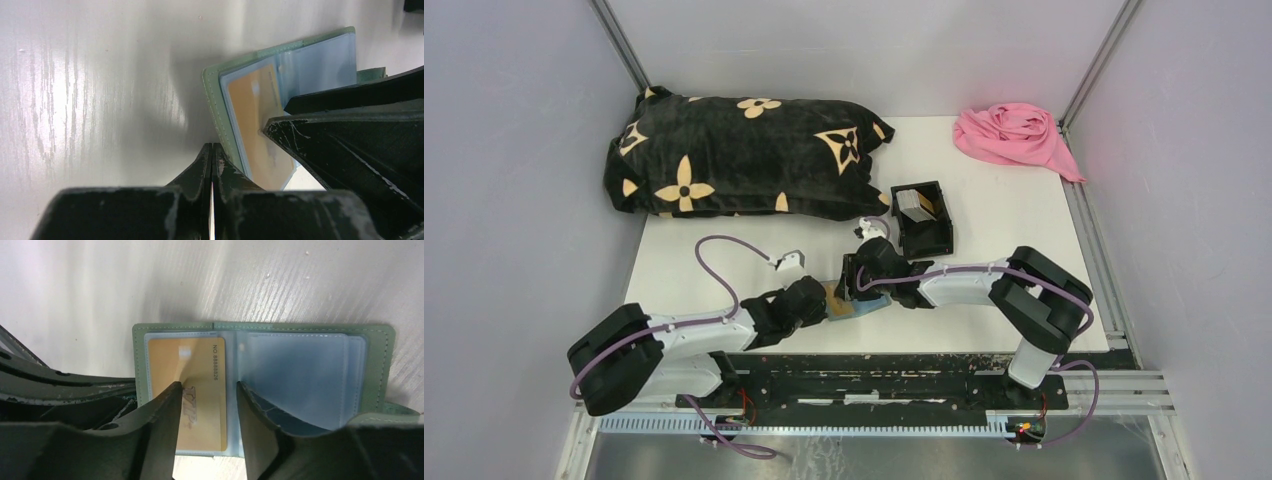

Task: Put the credit cards into the card holder
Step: Insert the credit card into the card holder, then pick up the credit card from the storage box.

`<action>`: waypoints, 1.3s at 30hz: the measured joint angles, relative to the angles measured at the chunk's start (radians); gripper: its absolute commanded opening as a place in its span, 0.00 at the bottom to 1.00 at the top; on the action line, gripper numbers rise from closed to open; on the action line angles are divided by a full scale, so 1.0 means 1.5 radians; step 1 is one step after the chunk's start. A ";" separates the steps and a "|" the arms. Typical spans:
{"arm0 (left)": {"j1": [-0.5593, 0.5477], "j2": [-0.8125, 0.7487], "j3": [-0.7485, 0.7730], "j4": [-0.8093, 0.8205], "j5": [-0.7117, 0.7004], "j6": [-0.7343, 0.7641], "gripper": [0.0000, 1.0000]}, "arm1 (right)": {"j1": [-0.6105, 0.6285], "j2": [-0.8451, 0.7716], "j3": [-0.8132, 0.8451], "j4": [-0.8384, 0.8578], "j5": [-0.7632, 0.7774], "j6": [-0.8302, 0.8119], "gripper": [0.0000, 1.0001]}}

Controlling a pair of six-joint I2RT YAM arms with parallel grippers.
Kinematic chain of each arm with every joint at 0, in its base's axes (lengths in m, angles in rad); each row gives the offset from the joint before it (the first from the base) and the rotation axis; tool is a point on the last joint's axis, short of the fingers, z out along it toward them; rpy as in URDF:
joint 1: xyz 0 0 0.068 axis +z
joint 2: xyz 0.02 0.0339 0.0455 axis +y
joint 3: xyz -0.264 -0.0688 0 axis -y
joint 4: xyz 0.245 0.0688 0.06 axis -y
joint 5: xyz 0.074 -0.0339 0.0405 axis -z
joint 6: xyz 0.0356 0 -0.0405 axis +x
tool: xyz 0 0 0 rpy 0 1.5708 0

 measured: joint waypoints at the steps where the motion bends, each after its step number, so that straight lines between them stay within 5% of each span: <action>1: 0.000 -0.002 -0.001 0.000 0.000 0.000 0.03 | 0.000 -0.002 0.000 -0.005 0.001 -0.003 0.55; 22: 0.000 -0.131 -0.032 -0.127 -0.004 -0.008 0.22 | 0.004 -0.046 0.144 -0.238 0.109 -0.193 0.60; 25: 0.000 -0.170 -0.032 -0.155 -0.010 -0.012 0.23 | 0.005 -0.061 0.172 -0.273 0.162 -0.236 0.54; 28: -0.002 -0.210 -0.031 -0.181 -0.021 -0.012 0.24 | 0.006 -0.080 0.196 -0.296 0.237 -0.280 0.35; 33: -0.004 -0.228 0.009 -0.211 -0.050 -0.011 0.29 | -0.019 -0.108 0.212 -0.291 0.333 -0.313 0.46; 36: -0.004 -0.227 0.038 -0.200 -0.071 -0.004 0.42 | -0.074 -0.104 0.243 -0.298 0.334 -0.315 0.83; 39: -0.004 -0.226 0.048 -0.172 -0.093 0.002 0.59 | -0.135 -0.098 0.271 -0.298 0.315 -0.312 1.00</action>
